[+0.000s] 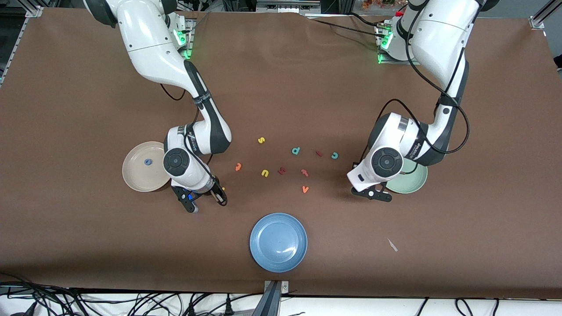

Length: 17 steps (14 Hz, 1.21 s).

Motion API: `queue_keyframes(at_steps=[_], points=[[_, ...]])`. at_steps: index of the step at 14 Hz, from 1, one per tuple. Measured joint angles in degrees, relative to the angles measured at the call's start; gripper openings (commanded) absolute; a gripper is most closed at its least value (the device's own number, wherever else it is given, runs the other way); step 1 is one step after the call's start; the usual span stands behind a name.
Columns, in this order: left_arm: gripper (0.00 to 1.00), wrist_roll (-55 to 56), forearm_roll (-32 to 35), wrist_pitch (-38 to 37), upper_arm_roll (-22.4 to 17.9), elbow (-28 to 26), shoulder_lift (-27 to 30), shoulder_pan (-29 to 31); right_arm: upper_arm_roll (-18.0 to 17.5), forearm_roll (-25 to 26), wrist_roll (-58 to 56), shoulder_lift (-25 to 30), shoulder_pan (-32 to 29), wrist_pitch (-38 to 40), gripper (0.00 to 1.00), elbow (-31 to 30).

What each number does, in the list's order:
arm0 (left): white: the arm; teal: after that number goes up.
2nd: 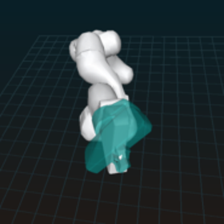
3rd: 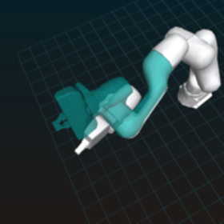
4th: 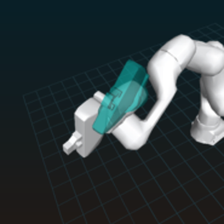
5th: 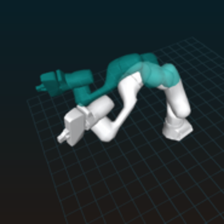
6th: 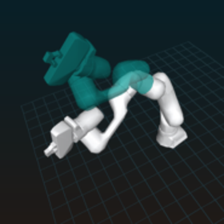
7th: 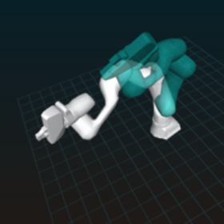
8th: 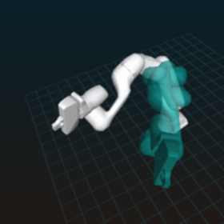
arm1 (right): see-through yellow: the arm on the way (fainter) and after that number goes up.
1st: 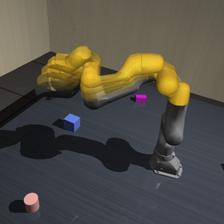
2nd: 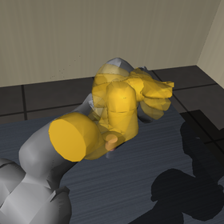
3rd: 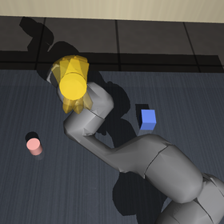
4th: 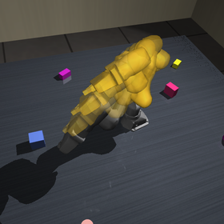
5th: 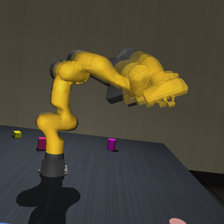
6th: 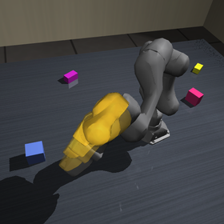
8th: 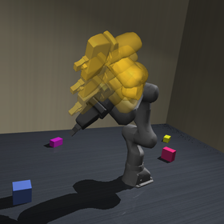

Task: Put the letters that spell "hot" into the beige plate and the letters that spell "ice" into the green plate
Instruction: 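Release the e onto the green plate while the right gripper releases the y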

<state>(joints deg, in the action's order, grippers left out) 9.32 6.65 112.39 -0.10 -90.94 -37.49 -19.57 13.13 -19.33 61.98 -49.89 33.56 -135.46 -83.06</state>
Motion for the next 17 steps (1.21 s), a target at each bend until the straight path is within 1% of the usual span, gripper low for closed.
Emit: queue_keyframes(at_steps=[1,4,5,6,7,8,9,11,13,15,17], points=[[0.02,-2.3,0.4,0.9,0.0,-1.7,0.9,1.2,0.0,0.0,0.0,0.0,0.0,0.0,0.0,0.0],[0.02,-10.3,0.4,7.2,-0.1,-8.1,3.0,6.2,0.0,0.1,-0.4,0.0,0.0,0.8,0.0,0.3],[0.02,-11.7,0.4,10.0,-0.1,-10.6,3.3,7.3,0.0,0.5,-1.7,0.0,0.0,2.5,0.0,0.8],[0.05,-12.1,0.4,12.5,0.0,-12.7,3.4,7.6,0.0,1.8,-4.7,0.0,0.0,5.0,0.0,1.3],[0.14,-12.2,0.4,14.4,0.0,-14.3,3.5,7.7,0.1,3.8,-8.2,0.2,0.0,7.8,0.0,1.8],[0.39,-12.2,0.4,15.3,0.1,-15.3,3.5,7.7,0.3,5.6,-11.7,0.6,0.0,11.3,0.0,2.2],[0.99,-12.2,0.4,15.7,0.2,-15.8,3.6,7.6,1.0,6.7,-15.9,1.5,0.0,15.3,0.0,2.4],[1.0,-12.2,0.4,15.7,0.3,-15.9,4.0,7.6,3.8,7.2,-25.7,3.9,0.0,22.3,0.0,2.3],[1.0,-12.2,0.4,15.1,0.4,-15.8,5.3,7.4,6.5,7.3,-33.7,7.9,-0.3,24.7,0.0,-0.5],[1.0,-12.2,0.4,12.7,1.2,-15.5,7.5,7.2,8.5,8.3,-39.7,13.6,-0.5,24.7,0.0,-6.3],[0.99,-11.6,0.4,10.5,3.2,-15.3,9.7,7.1,10.1,8.8,-45.4,19.8,-0.6,22.0,0.0,-14.1]])
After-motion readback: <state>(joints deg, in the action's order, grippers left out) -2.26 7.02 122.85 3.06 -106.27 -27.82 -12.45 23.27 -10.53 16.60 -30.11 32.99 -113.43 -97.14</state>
